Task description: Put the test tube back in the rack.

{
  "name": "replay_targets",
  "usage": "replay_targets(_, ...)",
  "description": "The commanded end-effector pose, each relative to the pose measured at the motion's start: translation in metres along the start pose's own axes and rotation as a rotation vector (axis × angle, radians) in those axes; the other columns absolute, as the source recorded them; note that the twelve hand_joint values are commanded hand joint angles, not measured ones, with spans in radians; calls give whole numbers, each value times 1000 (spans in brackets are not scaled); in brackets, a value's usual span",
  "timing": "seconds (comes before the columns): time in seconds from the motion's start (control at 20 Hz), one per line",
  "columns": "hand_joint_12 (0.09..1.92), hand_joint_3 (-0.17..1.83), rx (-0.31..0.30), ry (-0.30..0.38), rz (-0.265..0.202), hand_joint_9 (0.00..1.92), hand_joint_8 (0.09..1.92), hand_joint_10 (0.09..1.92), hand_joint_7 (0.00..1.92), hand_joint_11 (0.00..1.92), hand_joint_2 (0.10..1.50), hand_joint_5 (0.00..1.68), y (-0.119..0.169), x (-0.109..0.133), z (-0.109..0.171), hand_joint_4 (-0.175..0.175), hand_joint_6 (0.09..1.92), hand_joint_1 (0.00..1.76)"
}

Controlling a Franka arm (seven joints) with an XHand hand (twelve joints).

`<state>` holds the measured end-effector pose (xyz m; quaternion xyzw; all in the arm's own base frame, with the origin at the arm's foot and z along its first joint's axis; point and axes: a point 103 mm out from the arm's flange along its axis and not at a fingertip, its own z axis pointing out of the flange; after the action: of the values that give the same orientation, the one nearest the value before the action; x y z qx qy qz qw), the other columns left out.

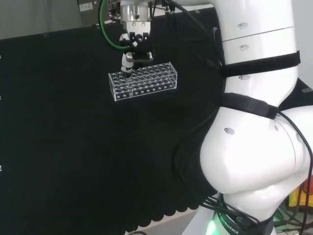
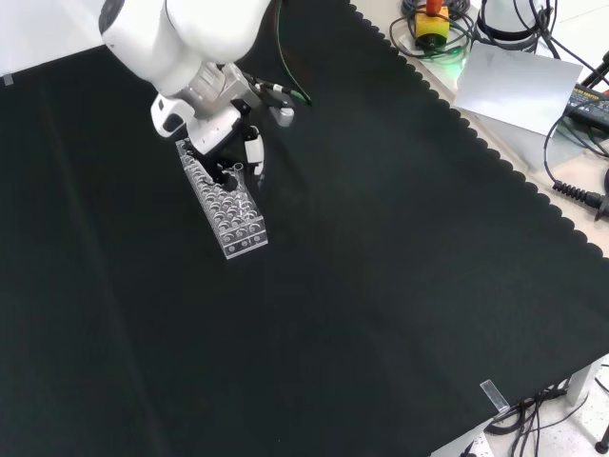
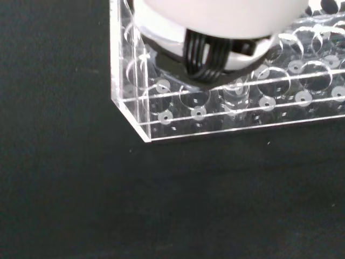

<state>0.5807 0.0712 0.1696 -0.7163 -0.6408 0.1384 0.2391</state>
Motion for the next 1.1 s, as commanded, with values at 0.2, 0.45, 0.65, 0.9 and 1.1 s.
replay_targets(0.2, 920, 519, 23, 45, -12, 1395, 250, 426, 1838, 1251, 668, 1385, 2, -1, 6, -175, 369, 1437)
replay_targets(0.45, 1317, 628, 129, 95, -36, 1255, 587, 645, 1283, 785, 592, 1128, 3, -4, 4, -131, 481, 1203)
replay_targets(0.65, 1507, 636, 160, 98, -56, 643, 914, 921, 440, 338, 520, 507, 0, -7, -1, 6, 563, 1032)
replay_targets(0.9, 1577, 562, 158, 113, -82, 315, 1004, 1049, 76, 180, 530, 355, -6, -1, -6, 42, 373, 971)
replay_targets(1.1, 1603, 530, 127, 121, -139, 201, 970, 1084, 6, 105, 540, 345, -18, 3, -21, 50, 271, 950)
